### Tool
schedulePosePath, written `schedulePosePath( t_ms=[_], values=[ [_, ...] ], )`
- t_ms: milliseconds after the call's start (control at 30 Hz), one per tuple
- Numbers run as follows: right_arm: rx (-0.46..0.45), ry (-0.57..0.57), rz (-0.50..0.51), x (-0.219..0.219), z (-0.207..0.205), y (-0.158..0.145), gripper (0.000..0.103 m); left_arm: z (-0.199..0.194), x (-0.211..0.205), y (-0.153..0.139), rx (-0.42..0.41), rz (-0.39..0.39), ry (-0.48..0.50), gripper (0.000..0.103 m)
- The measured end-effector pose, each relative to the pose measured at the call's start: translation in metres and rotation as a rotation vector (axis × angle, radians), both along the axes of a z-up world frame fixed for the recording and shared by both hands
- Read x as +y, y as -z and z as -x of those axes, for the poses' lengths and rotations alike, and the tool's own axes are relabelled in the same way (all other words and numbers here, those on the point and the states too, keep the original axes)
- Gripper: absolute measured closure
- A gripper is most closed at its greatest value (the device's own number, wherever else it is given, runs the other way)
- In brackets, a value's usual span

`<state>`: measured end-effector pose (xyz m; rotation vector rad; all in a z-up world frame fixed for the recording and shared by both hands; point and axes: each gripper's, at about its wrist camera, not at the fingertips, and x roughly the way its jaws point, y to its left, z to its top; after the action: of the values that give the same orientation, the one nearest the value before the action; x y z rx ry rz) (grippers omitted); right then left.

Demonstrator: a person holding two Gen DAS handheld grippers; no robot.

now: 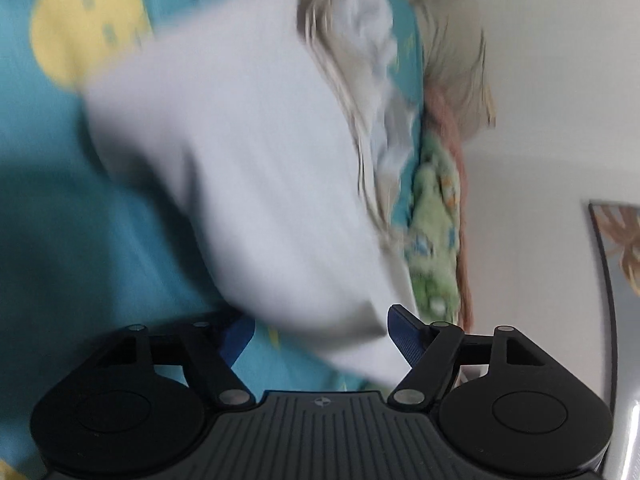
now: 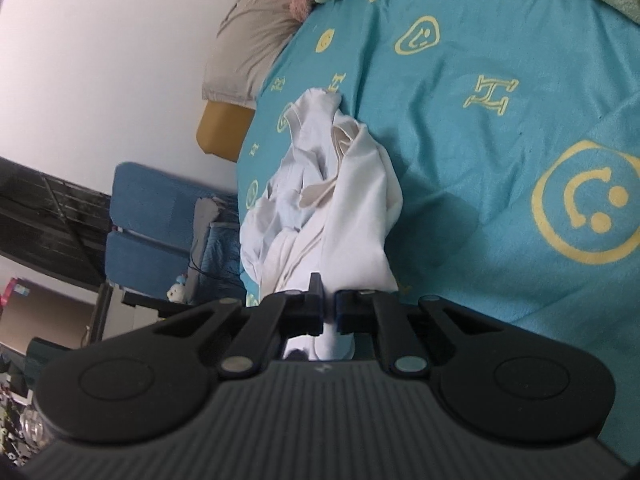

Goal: Fold clothes
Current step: 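Grasp the edge of the folded white shirt with the left gripper while the right gripper grasps it, then fold the held shirt over onto itself and open both grippers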

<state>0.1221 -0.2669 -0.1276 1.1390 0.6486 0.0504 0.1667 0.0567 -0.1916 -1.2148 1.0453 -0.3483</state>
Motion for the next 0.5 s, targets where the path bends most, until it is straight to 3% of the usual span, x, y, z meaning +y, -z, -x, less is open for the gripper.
schedulePosePath(
  t_ms=[100,167,300,433,500],
  values=[
    [-0.009,0.012,0.009,-0.002,0.000,-0.002,0.095,0.007,0.027,-0.005,-0.021,-0.033,-0.162,0.038],
    [-0.014,0.020,0.014,-0.003,-0.001,-0.003,0.095,0.012,0.039,-0.010,-0.031,-0.055,-0.240,0.056],
    [-0.019,0.030,0.025,-0.003,0.000,-0.004,0.095,0.017,0.029,-0.017,-0.073,-0.049,-0.231,0.085],
    [-0.038,0.034,0.035,-0.003,0.002,-0.009,0.095,0.024,0.032,-0.041,-0.163,-0.120,-0.229,0.093],
    [-0.053,0.031,0.049,-0.003,0.004,-0.016,0.095,0.027,0.031,-0.054,-0.205,-0.113,-0.239,0.094]
  ],
)
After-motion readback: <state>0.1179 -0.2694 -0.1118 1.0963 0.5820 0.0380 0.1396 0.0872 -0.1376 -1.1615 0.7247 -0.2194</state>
